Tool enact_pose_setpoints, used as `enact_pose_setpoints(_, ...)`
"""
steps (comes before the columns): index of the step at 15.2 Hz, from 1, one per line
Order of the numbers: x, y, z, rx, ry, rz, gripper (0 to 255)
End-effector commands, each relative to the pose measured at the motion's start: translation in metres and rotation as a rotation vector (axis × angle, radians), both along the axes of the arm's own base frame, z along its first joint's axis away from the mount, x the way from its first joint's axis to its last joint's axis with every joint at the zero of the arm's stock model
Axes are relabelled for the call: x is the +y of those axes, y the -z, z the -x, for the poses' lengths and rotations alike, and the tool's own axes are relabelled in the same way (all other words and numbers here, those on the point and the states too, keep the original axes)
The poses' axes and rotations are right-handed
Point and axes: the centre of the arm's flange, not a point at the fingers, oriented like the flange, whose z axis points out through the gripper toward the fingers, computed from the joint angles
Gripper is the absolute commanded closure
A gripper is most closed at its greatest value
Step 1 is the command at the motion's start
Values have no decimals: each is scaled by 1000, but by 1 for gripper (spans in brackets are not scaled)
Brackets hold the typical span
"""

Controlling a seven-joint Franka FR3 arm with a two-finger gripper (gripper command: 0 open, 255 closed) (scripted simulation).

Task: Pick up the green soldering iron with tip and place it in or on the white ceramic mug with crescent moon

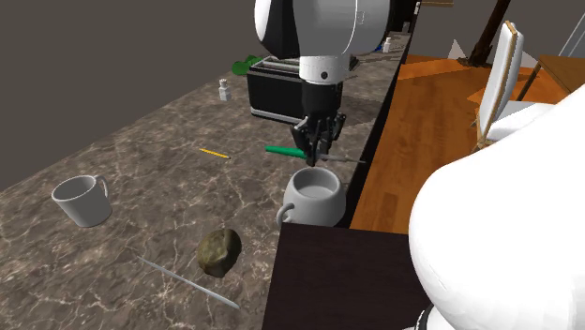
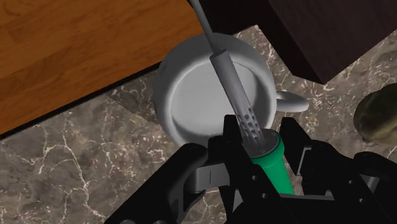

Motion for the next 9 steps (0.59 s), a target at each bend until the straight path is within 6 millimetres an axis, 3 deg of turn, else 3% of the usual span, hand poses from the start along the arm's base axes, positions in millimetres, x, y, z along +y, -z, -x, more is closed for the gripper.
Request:
enact_pose_setpoints(1, -4, 8, 6, 0, 0, 0, 255)
enact_pose_setpoints(9, -4, 50, 6, 0, 0, 0, 255)
